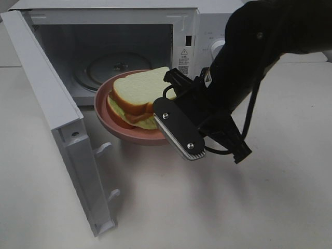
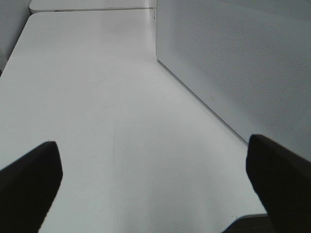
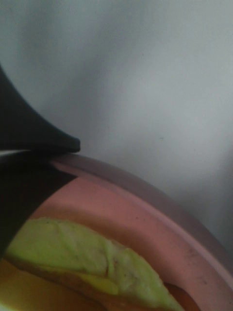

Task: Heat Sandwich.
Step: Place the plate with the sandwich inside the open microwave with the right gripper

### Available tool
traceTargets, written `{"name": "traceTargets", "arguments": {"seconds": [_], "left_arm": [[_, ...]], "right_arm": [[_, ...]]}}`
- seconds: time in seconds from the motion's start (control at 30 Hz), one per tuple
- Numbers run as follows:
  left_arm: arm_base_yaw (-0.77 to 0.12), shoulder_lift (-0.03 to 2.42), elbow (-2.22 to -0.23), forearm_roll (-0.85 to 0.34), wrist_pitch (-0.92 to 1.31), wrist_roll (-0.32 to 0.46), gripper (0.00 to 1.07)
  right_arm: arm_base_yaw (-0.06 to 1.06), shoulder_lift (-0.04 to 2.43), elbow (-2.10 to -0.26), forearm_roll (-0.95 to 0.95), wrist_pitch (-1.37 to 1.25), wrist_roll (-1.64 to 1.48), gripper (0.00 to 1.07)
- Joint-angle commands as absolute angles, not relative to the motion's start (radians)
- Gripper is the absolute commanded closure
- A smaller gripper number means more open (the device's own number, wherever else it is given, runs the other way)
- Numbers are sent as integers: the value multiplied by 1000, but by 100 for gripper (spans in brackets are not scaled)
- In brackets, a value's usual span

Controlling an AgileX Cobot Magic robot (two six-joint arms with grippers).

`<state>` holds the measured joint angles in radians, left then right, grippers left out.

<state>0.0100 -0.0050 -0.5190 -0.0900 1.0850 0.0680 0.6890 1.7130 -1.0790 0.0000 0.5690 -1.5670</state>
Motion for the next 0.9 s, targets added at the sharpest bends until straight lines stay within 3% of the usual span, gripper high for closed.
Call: {"name": "traceTargets", "arguments": {"seconds": [0.03,0.9], "left_arm": [[4,-28,-518,-92,1071,66,9],[4,-28,-518,-92,1071,66,9]], "right_arm": [[688,1731,-1116,0,550,-1584,107],[688,1996,-1492,-64,631,-1483,107]]}}
